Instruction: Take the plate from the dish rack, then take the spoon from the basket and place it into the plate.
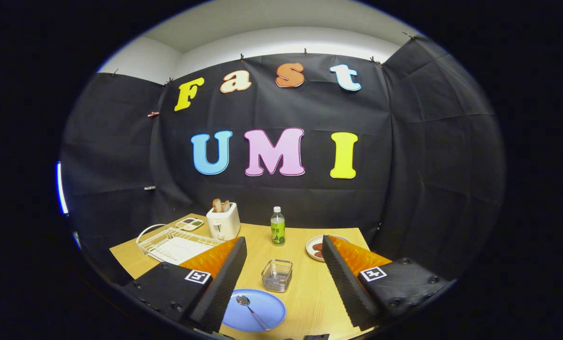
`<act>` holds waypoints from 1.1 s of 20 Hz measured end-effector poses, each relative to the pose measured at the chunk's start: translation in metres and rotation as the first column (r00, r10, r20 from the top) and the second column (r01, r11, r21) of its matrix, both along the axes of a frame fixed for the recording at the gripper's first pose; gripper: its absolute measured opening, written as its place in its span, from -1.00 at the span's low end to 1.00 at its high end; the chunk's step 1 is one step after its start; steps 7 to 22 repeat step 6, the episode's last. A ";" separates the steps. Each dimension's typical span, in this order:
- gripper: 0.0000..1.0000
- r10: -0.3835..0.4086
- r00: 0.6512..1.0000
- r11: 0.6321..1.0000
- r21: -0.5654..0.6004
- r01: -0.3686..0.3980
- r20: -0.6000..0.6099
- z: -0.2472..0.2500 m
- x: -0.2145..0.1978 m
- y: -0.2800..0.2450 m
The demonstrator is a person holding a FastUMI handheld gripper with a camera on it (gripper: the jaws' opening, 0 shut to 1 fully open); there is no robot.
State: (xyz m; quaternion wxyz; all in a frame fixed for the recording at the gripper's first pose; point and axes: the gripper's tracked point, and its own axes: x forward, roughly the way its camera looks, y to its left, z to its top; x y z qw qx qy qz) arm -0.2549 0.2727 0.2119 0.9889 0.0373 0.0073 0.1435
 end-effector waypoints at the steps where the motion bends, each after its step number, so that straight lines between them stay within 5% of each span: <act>1: 0.96 -0.001 1.000 1.000 0.006 0.001 -0.003 0.001 0.001 0.001; 22: 0.97 -0.001 1.000 1.000 0.006 0.001 -0.005 -0.001 0.000 0.004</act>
